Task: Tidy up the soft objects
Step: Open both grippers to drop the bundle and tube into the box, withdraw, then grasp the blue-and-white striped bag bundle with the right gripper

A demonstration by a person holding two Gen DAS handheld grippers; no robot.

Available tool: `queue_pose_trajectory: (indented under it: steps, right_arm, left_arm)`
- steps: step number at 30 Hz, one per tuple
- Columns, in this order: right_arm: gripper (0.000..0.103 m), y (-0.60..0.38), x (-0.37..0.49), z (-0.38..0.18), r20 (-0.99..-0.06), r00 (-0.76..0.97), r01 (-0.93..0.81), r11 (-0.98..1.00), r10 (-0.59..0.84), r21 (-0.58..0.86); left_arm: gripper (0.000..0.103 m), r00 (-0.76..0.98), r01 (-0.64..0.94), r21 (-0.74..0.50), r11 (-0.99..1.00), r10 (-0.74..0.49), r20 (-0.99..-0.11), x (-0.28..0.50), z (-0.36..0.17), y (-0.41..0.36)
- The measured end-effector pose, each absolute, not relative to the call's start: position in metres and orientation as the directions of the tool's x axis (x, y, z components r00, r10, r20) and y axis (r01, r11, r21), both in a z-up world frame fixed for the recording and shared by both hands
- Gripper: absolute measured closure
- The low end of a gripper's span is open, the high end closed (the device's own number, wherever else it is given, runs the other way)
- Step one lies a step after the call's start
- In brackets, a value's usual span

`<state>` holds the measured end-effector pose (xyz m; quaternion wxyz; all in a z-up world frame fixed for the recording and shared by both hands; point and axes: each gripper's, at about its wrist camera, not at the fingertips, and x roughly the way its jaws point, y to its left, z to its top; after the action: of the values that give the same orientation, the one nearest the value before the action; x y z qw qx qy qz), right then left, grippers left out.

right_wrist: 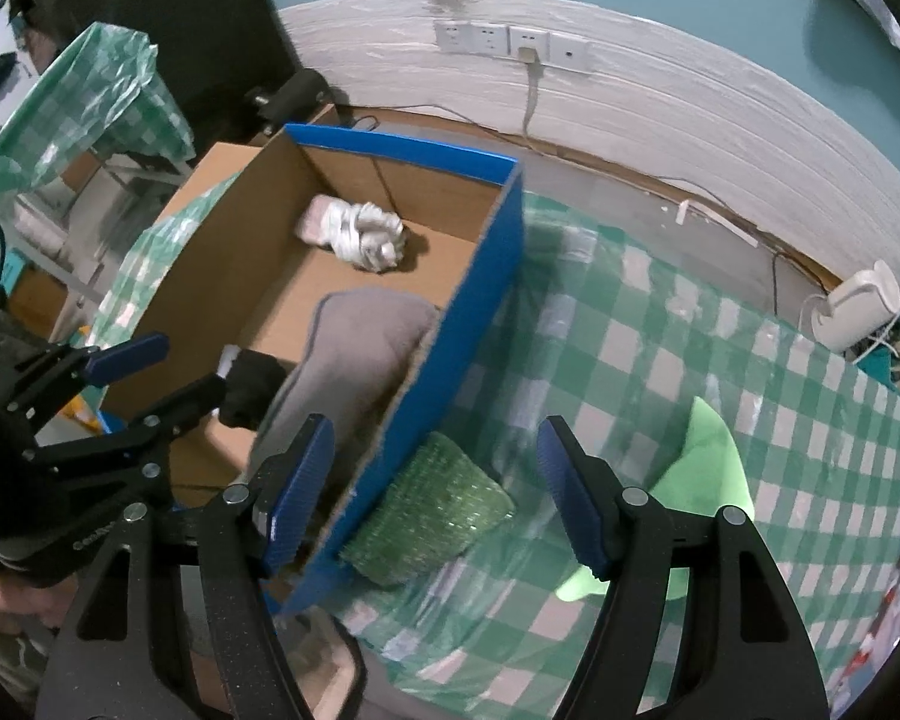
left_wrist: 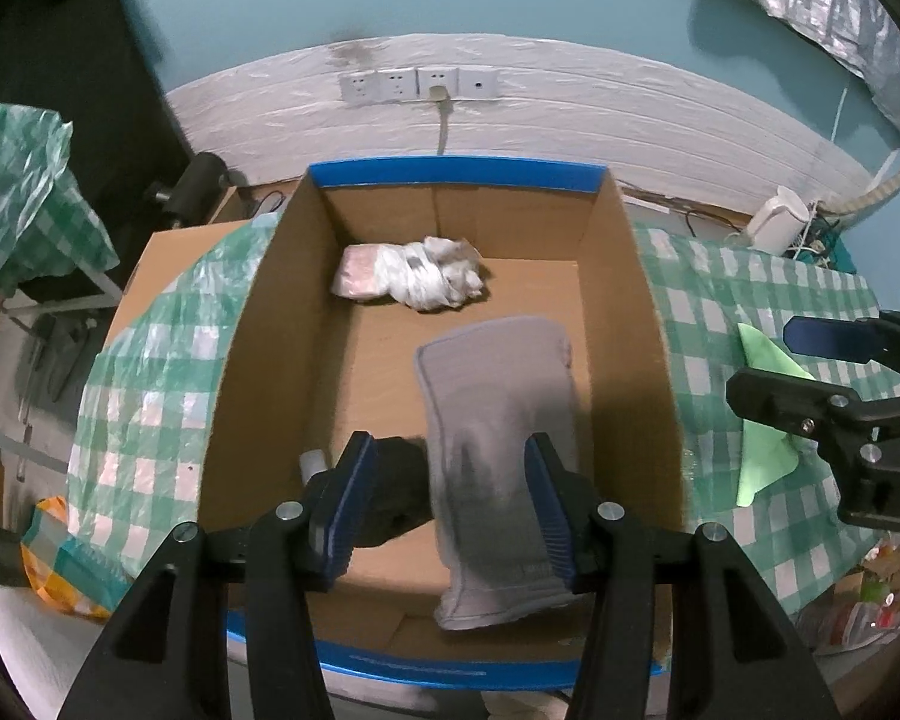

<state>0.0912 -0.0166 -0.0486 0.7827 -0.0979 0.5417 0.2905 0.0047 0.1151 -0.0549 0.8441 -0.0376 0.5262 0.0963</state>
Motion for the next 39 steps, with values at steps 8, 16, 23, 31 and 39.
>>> queue_pose_trajectory:
  steps: [8, 16, 23, 31, 39]
  right_arm:
    - [0.032, -0.049, 0.095, -0.052, -0.904, 0.262, -0.514, 0.842, 0.338, 0.165]
    - [0.032, -0.082, 0.101, -0.056, -0.906, 0.274, -0.465, 0.869, 0.323, 0.169]
    - [0.032, -0.118, 0.104, -0.066, -0.91, 0.282, -0.421, 0.892, 0.304, 0.168]
    - [0.032, -0.158, 0.106, -0.076, -0.916, 0.288, -0.372, 0.914, 0.28, 0.163]
    - [0.032, -0.197, 0.113, -0.093, -0.925, 0.291, -0.307, 0.94, 0.245, 0.152]
  left_arm:
    - [0.048, 0.436, -0.155, 0.043, 0.987, 0.107, -0.894, 0.012, -0.053, 0.09]
    - [0.044, 0.441, -0.104, 0.057, 0.993, 0.098, -0.892, 0.018, -0.053, 0.064]
    - [0.043, 0.435, -0.044, 0.071, 0.996, 0.083, -0.896, 0.023, -0.056, 0.035]
    - [0.042, 0.422, 0.018, 0.078, 0.997, 0.063, -0.904, 0.032, -0.06, 0.003]
    - [0.037, 0.417, 0.087, 0.09, 0.992, 0.046, -0.908, 0.034, -0.066, -0.032]
